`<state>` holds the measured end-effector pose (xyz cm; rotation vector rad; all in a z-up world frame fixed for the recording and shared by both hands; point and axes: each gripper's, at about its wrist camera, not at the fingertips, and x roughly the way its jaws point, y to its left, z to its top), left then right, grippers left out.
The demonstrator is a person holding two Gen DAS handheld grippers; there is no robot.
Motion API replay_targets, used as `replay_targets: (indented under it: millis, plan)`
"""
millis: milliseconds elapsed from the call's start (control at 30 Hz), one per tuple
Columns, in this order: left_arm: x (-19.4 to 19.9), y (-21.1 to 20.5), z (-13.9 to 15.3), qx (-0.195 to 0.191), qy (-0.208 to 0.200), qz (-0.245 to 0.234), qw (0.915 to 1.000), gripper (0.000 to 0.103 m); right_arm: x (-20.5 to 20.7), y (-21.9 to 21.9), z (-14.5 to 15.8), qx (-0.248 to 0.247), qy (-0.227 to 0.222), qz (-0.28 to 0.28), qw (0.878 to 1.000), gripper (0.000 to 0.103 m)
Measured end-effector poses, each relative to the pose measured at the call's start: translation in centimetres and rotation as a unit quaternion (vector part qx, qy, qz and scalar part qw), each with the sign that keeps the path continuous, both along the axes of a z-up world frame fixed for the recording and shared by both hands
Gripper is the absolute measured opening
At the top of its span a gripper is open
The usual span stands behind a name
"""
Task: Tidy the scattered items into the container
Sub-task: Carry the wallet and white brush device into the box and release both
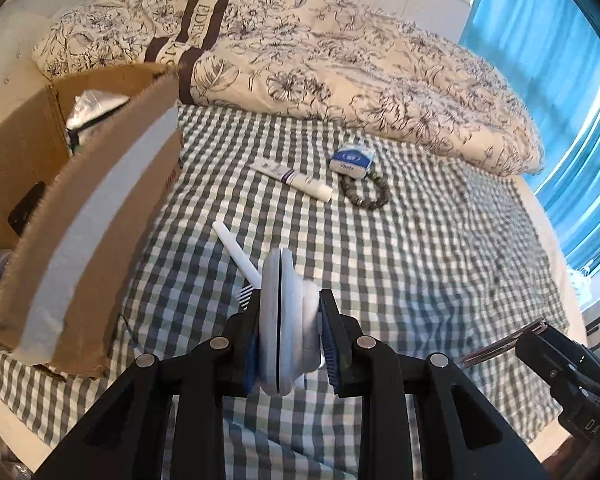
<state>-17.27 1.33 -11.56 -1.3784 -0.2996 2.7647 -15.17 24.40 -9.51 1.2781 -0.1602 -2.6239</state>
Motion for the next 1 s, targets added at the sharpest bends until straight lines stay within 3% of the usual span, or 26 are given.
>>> replay_targets:
  millis: [367,633,833,1000]
  plan:
    - [3.3,-2.2,4.6,0.006,0.042,0.003,0.9991,0.026,2.9,-3.4,4.5,0.001,0.038,0.017,0.999,0.068]
    - [4.0,-6.2,10.2,0.008,0.082,0.004,0.9966,0.027,3.3,-8.5,8.0,-0.008,0.063,0.045,0.997,0.068]
    - [3.6,-11.5,14.0,-0.003,0.109,0.036,0.9934,0.027,2.1,-15.9,10.4,-0.008,0.079,0.1,0.992,0.068]
    - [2.6,-16.6,14.3,-0.014,0.103,0.069,0.9922,0.027,0.1,-23.6,10.2,-0.013,0.067,0.162,0.984,0.068]
